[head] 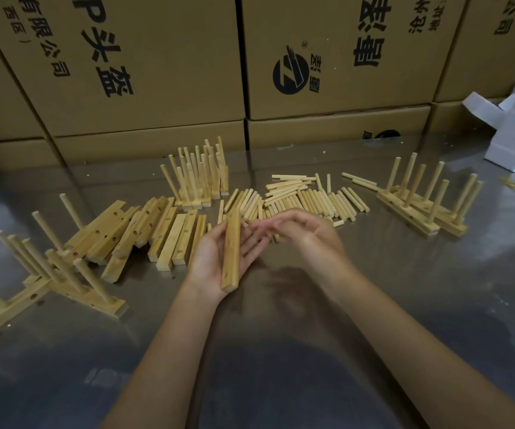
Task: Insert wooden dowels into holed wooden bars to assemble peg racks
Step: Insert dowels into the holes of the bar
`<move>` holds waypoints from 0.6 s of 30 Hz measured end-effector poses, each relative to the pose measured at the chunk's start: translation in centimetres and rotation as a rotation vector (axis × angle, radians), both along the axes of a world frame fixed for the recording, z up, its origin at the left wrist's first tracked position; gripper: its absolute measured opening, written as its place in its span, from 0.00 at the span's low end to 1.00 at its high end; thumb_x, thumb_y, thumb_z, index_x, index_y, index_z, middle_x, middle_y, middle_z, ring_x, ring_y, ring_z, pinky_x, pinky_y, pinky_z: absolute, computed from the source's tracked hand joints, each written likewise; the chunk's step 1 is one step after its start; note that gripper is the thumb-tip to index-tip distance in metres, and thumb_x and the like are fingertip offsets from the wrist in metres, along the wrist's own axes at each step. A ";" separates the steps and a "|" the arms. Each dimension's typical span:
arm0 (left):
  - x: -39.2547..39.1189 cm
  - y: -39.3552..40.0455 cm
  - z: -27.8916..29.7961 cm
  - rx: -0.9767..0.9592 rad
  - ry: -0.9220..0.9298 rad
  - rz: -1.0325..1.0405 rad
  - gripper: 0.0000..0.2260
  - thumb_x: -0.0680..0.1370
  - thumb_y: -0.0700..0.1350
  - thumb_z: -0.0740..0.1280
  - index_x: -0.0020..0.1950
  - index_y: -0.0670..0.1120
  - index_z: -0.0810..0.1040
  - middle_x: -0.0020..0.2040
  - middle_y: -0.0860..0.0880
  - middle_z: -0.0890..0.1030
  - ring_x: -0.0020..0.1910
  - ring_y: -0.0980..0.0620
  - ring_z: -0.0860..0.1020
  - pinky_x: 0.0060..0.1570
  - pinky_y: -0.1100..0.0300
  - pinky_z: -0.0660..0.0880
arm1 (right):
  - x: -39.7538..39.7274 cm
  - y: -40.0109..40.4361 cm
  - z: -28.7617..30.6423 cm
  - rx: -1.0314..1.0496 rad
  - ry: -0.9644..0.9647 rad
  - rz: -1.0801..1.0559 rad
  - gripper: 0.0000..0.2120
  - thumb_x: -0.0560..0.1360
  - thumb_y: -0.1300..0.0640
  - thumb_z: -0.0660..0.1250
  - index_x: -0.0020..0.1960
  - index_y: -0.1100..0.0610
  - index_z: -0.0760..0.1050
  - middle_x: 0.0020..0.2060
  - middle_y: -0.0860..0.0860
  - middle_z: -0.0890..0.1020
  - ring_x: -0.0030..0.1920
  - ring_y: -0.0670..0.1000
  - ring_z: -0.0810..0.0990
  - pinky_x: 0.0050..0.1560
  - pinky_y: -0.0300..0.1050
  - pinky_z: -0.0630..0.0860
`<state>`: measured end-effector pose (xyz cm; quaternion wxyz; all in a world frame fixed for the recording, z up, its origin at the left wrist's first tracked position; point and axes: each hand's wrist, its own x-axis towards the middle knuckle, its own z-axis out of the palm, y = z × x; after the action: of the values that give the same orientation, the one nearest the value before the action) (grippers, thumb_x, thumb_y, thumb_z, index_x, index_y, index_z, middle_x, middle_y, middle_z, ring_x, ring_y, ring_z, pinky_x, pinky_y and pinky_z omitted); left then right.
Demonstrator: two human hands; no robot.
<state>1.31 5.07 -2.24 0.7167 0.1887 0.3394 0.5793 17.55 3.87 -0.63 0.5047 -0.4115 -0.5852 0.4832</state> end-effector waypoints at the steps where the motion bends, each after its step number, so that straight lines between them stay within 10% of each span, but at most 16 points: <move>1: -0.2 0.2 -0.1 -0.011 -0.035 0.016 0.16 0.85 0.49 0.57 0.56 0.39 0.78 0.53 0.38 0.84 0.52 0.42 0.84 0.52 0.48 0.81 | 0.9 0.6 -0.1 0.068 -0.130 -0.140 0.07 0.78 0.62 0.65 0.49 0.57 0.82 0.47 0.47 0.85 0.52 0.44 0.82 0.55 0.41 0.76; 6: -0.5 0.3 -0.2 -0.003 0.009 0.020 0.12 0.84 0.49 0.59 0.55 0.42 0.77 0.35 0.48 0.76 0.26 0.55 0.72 0.22 0.65 0.70 | 6.1 2.7 -2.4 0.215 -0.871 -0.412 0.11 0.76 0.63 0.64 0.54 0.51 0.80 0.50 0.47 0.77 0.56 0.51 0.76 0.58 0.46 0.72; 12: -0.2 0.0 -0.2 0.056 0.141 -0.032 0.19 0.83 0.51 0.62 0.66 0.39 0.77 0.36 0.49 0.79 0.28 0.56 0.75 0.23 0.67 0.72 | 6.0 3.9 -3.2 0.222 -0.975 -0.326 0.07 0.75 0.59 0.67 0.49 0.49 0.78 0.48 0.44 0.74 0.56 0.47 0.67 0.54 0.44 0.58; 18: 0.5 -0.4 0.2 0.078 0.299 -0.063 0.16 0.81 0.49 0.67 0.66 0.44 0.76 0.37 0.47 0.82 0.32 0.55 0.81 0.24 0.66 0.75 | 5.5 2.4 -2.4 0.209 -0.868 -0.178 0.04 0.78 0.59 0.65 0.48 0.50 0.74 0.42 0.43 0.75 0.50 0.47 0.74 0.51 0.47 0.69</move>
<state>1.81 4.72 -2.03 0.6682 0.3110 0.4136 0.5346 23.02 6.27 -3.00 0.2910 -0.5715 -0.7506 0.1590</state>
